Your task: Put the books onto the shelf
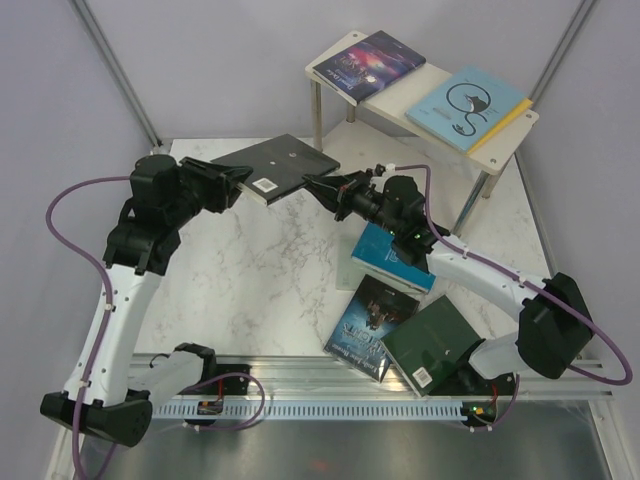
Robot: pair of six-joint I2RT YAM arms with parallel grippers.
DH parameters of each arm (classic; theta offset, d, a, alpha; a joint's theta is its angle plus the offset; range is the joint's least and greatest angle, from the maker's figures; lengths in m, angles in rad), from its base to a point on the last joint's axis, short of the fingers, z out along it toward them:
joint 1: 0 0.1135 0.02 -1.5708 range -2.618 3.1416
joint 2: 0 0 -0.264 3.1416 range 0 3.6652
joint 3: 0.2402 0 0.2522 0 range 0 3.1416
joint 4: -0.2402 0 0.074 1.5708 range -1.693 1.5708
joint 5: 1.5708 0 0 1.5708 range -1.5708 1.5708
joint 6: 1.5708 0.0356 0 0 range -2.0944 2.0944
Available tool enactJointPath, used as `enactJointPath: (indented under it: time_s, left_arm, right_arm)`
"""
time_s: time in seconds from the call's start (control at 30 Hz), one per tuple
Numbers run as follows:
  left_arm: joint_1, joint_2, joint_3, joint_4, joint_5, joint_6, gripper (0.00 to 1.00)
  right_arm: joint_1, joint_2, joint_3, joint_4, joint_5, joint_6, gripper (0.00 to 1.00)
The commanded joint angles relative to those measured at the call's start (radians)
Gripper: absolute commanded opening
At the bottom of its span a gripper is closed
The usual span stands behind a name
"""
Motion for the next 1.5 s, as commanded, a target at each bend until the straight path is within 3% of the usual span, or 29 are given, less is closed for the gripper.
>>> enactJointPath:
  time_s: [0.0,0.07,0.1,0.17,0.2,0.3,0.33,0.5,0.63,0.73,0.97,1.07,1.23,1.47]
  left_arm:
    - [-0.002,0.033,0.066,0.032,-0.020,-0.010,0.03]
    - [-0.001,0.047,0.078,0.047,-0.003,0.010,0.02]
    - [-0.002,0.056,0.086,0.061,0.000,0.018,0.02]
    - [-0.001,0.063,0.088,0.086,0.005,0.024,0.02]
    - [0.001,0.070,0.109,0.148,0.019,0.056,0.02]
    - [0.007,0.129,0.210,0.185,0.043,0.115,0.02]
    - [0.013,0.161,0.236,0.196,0.054,0.134,0.02]
    - [0.105,0.240,0.362,0.309,0.186,0.115,0.02]
    - [0.124,0.316,0.402,0.519,0.262,-0.006,0.02]
    - [0.121,0.407,0.537,0.540,0.258,-0.020,0.02]
    - [0.099,0.767,1.010,0.589,0.275,-0.071,0.02]
    - [0.073,0.904,1.115,0.605,0.252,-0.094,0.02]
    - [0.029,1.019,1.131,0.671,0.204,-0.069,0.02]
    - [-0.059,1.151,1.186,0.702,0.105,-0.014,0.02]
  right_arm:
    - [0.004,-0.043,0.057,0.187,0.010,0.016,0.00]
    - [0.000,-0.047,0.067,0.187,0.003,0.001,0.00]
    - [-0.003,-0.049,0.078,0.181,-0.003,-0.025,0.05]
    - [-0.024,-0.054,0.122,0.159,-0.034,-0.059,0.32]
    - [-0.035,-0.061,0.135,0.123,-0.071,-0.091,0.61]
    - [-0.094,-0.119,0.152,0.039,-0.129,-0.139,0.85]
    - [-0.110,-0.141,0.149,0.017,-0.143,-0.171,0.88]
    - [-0.226,-0.282,0.058,-0.032,-0.255,-0.185,0.91]
    - [-0.257,-0.371,0.003,-0.054,-0.353,-0.221,0.92]
    - [-0.263,-0.397,-0.009,-0.092,-0.401,-0.266,0.92]
    - [-0.294,-0.361,0.009,-0.139,-0.461,-0.336,0.91]
    - [-0.309,-0.330,0.055,-0.196,-0.464,-0.398,0.90]
    - [-0.332,-0.301,0.124,-0.348,-0.461,-0.537,0.90]
    - [-0.378,-0.308,0.097,-0.394,-0.461,-0.564,0.88]
